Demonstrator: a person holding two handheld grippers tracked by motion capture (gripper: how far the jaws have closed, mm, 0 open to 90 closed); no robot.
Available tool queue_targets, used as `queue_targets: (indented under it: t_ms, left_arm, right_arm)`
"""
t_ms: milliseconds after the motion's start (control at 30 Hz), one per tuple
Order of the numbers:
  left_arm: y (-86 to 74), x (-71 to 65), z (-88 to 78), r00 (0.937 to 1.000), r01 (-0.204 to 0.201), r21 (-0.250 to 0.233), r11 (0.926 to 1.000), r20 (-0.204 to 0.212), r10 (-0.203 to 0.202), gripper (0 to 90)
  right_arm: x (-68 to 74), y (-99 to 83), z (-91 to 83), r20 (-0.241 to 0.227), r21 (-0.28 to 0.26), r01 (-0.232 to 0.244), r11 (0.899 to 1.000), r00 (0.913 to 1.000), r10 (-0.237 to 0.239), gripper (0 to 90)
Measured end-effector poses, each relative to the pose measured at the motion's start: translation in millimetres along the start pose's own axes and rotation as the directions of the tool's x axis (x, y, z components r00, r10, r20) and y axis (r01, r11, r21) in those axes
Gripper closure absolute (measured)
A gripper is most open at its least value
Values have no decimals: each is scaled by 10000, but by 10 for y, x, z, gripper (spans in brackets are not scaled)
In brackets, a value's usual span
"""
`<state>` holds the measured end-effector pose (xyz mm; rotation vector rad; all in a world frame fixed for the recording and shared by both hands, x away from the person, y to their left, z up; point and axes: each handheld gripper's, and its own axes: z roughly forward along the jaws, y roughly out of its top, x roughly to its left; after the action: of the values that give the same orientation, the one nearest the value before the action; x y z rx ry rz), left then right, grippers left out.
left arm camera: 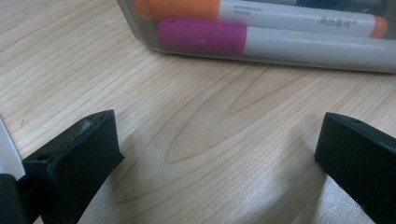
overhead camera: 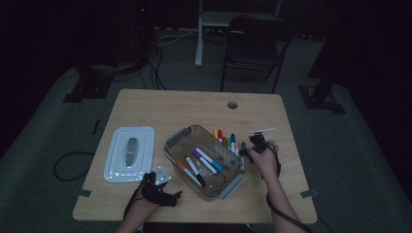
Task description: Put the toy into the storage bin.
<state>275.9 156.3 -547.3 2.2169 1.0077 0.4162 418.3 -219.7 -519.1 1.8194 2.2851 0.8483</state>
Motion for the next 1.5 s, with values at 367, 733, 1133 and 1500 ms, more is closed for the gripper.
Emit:
queue_targets:
  t_ms: [367,733,1133,1500]
  left_arm:
    - [1,1,-1,10000,-7,8,10000,2,7,5]
    - [0,0,0,10000,-3,0,10000,-2,3,5]
    - [1,-1,1,10000,22,-15,10000,5,-22,5]
    - [1,2,-2,10000,-23,25,10000,8,23,5]
  right_arm:
    - [-182,-23,-230,181,-353,-796,9962,9966,803,765]
    - [-58,7,-831,-852,-1238,-530,9909,9955,426,765]
    - [586,185,-1374,-1897,-2333,1040,9668,9703,-1502,765]
    - [1296,317,-1375,-2726,-2412,2423,9397,9124,-3052,765]
